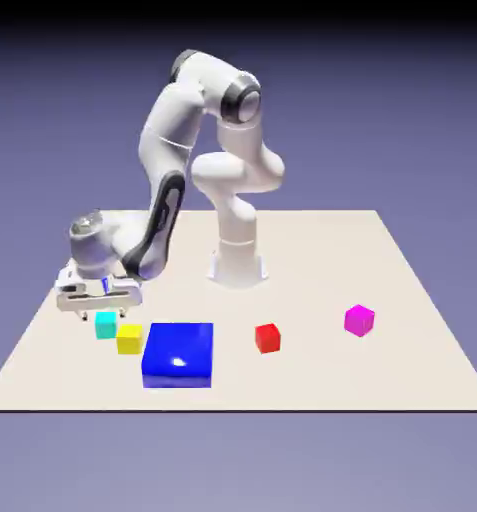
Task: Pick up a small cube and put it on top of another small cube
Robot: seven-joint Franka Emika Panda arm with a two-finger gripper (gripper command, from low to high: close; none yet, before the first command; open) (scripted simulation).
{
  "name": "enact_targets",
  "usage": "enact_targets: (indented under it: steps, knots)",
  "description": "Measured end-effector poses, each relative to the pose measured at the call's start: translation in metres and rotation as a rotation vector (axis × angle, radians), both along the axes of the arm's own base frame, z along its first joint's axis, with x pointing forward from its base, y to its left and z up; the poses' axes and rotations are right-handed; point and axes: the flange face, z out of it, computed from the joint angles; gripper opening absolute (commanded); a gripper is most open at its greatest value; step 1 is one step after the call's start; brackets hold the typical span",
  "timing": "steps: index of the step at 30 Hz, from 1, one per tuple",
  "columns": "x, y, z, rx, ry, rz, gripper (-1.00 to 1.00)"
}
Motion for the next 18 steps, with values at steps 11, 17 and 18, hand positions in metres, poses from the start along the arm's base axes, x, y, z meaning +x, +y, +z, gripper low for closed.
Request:
enact_targets:
  steps: [11,17,18]
  knots:
    - [0.019,0.010,0.072,0.013,0.000,0.005,-1.00]
    - [0.063,0.060,0.107,0.022,0.001,0.045,-1.00]
    - [0.069,0.068,0.115,0.013,0.001,0.051,-1.00]
